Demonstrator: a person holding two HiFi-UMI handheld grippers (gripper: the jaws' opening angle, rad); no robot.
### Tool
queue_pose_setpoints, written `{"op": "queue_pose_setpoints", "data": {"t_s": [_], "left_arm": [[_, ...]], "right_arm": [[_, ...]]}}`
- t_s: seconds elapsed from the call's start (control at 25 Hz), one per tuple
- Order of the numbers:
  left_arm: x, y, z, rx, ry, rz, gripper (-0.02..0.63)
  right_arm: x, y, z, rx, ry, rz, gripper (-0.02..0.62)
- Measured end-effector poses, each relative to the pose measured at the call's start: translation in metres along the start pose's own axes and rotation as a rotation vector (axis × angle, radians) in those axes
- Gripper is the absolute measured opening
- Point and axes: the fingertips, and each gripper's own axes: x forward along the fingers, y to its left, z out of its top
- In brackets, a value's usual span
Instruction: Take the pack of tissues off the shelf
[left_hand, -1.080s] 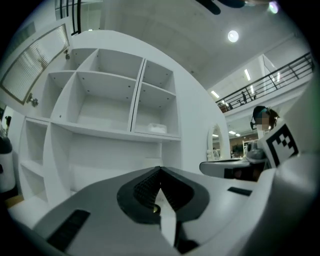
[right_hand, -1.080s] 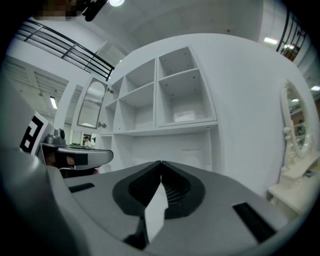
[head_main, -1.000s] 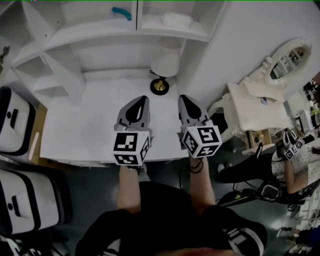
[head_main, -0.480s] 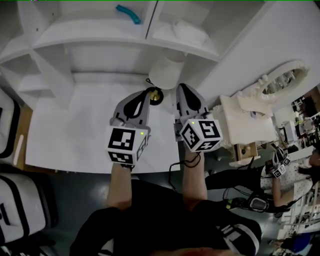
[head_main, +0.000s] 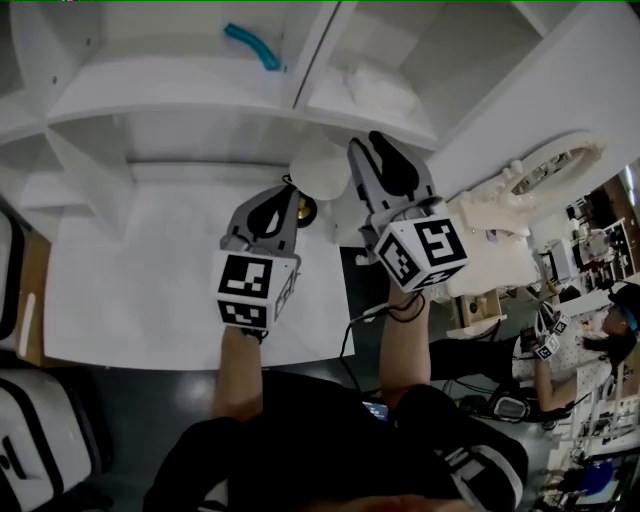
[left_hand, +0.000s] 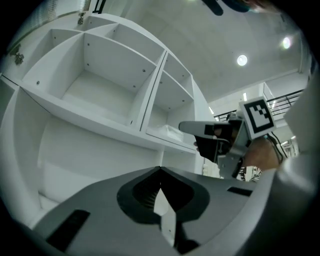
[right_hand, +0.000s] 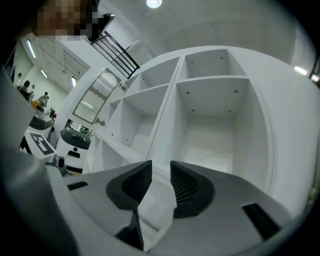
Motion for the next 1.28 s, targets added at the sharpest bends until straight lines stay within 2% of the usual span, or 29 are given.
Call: {"op": "queue_pose_setpoints", "data": {"t_s": [0.24, 0.44, 0.72, 0.88, 1.12, 1.2, 1.24, 1.28], "left_arm": [[-0.006, 0.005, 0.000, 0.025, 0.015, -0.024, 0.011], [-0.006, -0.007, 0.009, 0.065, 0.018, -0.090, 0.011], [-0.013, -0.005, 0.017, 0.098, 0.010, -0.100, 0.011], [-0.019, 0.006, 0.016, 0.094, 0.024, -0.078, 0.010], [-0.020, 0.023, 0.010, 0.062, 0.034, -0.053, 0.011], [-0.018, 0.029, 0.012, 0.064, 0.031, -0.039, 0.011], [-0.019, 0.031, 0.012, 0.065, 0.029, -0.035, 0.011], [-0.020, 0.031, 0.012, 0.066, 0.029, -0.033, 0.011]], "right_arm": [[0.021, -0.012, 0.025, -0.169, 0.023, -0.054, 0.146], [0.041, -0.021, 0.028, -0.243, 0.131, -0.035, 0.166], [0.064, -0.043, 0.029, -0.373, 0.232, -0.116, 0.183], [0.075, -0.043, 0.013, -0.371, 0.294, -0.104, 0.196], [0.077, -0.050, -0.001, -0.315, 0.295, -0.122, 0.193], [0.078, -0.052, -0.002, -0.311, 0.286, -0.136, 0.166], [0.077, -0.053, -0.003, -0.310, 0.284, -0.146, 0.124], [0.075, -0.054, -0.004, -0.306, 0.281, -0.151, 0.111]]}}
